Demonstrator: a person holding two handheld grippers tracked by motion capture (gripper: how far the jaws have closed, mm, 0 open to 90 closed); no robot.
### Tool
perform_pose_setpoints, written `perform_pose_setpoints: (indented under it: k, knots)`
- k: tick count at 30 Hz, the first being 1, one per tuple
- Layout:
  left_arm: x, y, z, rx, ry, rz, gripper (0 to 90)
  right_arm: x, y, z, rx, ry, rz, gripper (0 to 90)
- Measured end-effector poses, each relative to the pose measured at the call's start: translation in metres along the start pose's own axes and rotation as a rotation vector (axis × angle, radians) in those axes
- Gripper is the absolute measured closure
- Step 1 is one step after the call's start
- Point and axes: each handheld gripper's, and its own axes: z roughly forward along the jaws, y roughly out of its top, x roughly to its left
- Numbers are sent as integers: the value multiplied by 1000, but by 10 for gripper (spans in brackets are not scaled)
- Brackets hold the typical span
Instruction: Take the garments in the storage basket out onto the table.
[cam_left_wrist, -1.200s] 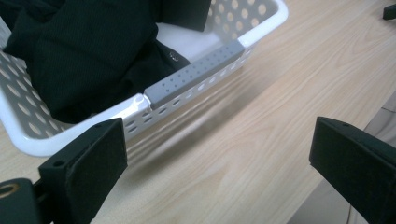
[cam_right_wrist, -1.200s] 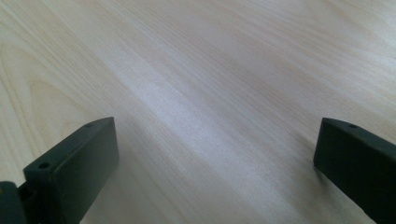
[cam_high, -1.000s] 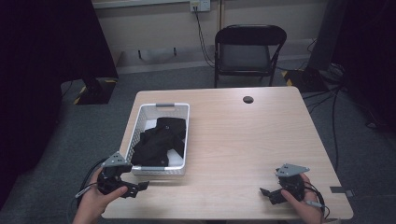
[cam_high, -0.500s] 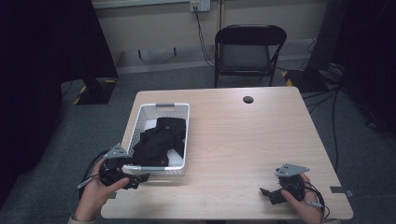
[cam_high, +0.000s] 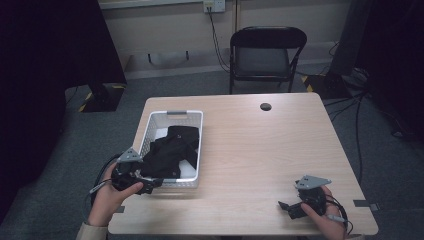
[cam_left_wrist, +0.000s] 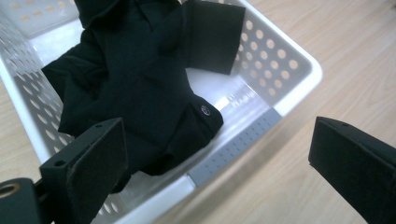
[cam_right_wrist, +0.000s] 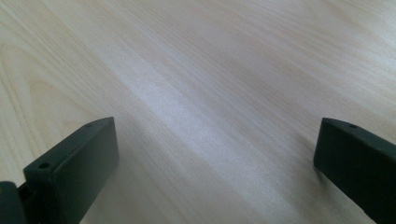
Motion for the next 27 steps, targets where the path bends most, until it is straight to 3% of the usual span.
perform_pose_setpoints:
  k: [8, 12, 19, 27]
  knots:
    - [7, 6, 6, -8, 25, -13, 41, 0, 0, 0, 0, 0, 0, 0]
    - [10, 8, 11, -14, 17, -28, 41, 0, 0, 0, 0, 0, 0, 0]
    - [13, 15, 23, -11, 28, -21, 41, 0, 0, 0, 0, 0, 0, 0]
    - [14, 21, 34, -4, 11, -20, 41, 0, 0, 0, 0, 0, 0, 0]
